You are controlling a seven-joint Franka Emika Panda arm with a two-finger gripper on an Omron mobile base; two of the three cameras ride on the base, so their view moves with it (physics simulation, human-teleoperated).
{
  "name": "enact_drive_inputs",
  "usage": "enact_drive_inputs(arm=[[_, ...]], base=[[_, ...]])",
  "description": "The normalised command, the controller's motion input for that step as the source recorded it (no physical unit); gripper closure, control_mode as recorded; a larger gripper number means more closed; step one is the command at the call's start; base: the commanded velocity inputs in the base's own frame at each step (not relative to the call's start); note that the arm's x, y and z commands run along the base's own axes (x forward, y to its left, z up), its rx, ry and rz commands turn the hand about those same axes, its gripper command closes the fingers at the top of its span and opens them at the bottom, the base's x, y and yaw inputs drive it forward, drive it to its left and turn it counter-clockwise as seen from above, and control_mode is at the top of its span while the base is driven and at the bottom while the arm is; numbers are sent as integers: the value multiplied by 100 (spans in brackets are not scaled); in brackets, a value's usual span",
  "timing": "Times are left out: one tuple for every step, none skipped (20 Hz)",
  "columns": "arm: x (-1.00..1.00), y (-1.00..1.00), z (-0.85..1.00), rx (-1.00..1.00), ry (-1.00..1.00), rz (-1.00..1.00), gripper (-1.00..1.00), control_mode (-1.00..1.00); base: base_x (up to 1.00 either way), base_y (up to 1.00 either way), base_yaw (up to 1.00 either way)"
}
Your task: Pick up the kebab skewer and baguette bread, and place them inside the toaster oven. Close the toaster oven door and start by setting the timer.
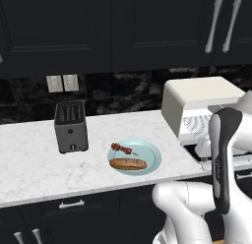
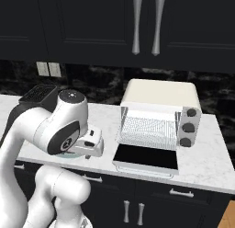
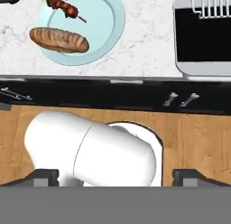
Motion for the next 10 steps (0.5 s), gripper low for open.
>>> enact_drive_inputs(arm=[[2, 81, 0, 0, 5, 21, -100, -100], [4, 81, 0, 0, 2, 27, -100, -100], [0, 84, 0, 0, 1, 29, -100, -100], [0, 88, 0, 0, 1, 30, -100, -100], [0, 93, 0, 0, 0, 31, -100, -100], [0, 89, 0, -2, 0, 31, -100, -100], [1, 85, 0, -3, 0, 31, -100, -100], [1, 75, 0, -6, 0, 33, -100, -100], [0, 66, -2, -8, 0, 34, -100, -100], [0, 64, -6, -10, 0, 35, -100, -100]], base=[[0, 0, 0], [0, 0, 0], [0, 0, 0], [0, 0, 0], [0, 0, 0], [0, 0, 0], [0, 0, 0], [0, 0, 0], [0, 0, 0], [0, 0, 0]])
